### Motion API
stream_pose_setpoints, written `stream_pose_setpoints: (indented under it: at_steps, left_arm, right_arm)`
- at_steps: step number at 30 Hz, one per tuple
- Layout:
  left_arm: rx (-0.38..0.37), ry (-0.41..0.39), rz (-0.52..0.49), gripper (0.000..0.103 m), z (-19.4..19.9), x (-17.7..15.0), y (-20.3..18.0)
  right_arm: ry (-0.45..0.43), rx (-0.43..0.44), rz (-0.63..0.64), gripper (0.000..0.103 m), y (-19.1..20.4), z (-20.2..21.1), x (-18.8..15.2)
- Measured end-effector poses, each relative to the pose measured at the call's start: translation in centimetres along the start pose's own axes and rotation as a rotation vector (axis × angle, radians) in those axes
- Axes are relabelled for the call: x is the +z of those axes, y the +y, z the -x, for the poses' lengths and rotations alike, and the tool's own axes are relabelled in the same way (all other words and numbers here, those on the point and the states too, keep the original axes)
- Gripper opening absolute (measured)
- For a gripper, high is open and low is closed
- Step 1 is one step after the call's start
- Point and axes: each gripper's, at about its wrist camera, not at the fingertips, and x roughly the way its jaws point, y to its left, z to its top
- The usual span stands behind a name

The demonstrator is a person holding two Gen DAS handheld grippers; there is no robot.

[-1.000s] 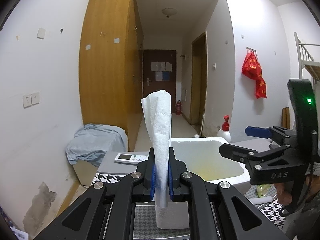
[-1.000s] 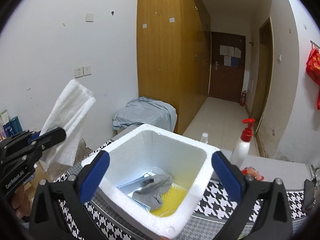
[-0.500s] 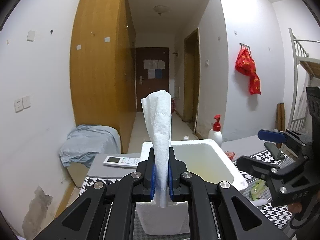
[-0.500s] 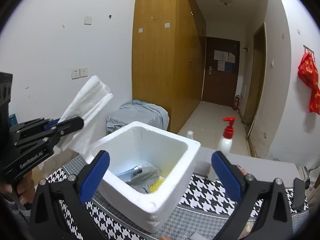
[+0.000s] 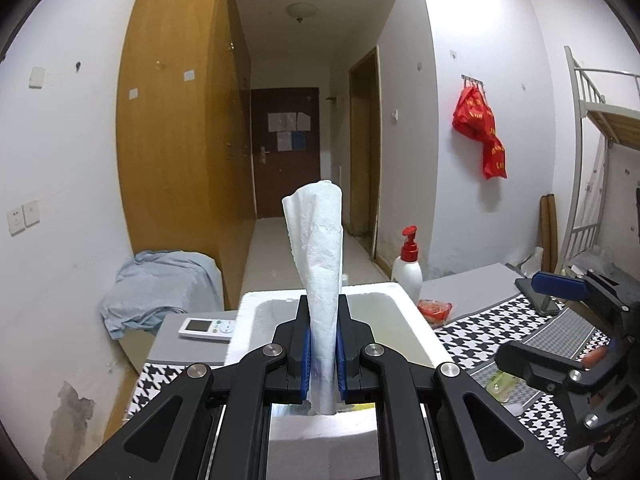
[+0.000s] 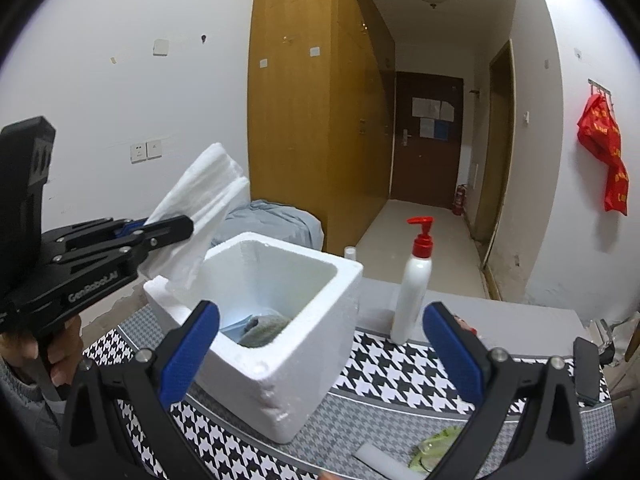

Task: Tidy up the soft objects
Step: 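Carry the white mask with the left gripper over the box and release it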

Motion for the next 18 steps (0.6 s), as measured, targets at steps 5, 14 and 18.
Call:
stream_pose_setpoints:
  at_steps: [5, 14, 18]
  left_arm:
    - [-0.004, 0.019, -0.007, 0.011, -0.9, 0.1, -0.6]
    - [-0.009, 0.051, -0.008, 0.011, -2.5, 0.1, -0.6]
    - [-0.005, 0.067, -0.004, 0.011, -3.4, 0.1, -0.6]
  right_arm:
    - [-0.002, -0.008, -0.008, 0.103, -0.8, 0.3, -0.4]
    - [0.001, -0.027, -0.032, 0.103, -2.0, 0.6, -0.8]
    - [0.002, -0.034, -0.037, 0.103, -2.2, 0.8, -1.0]
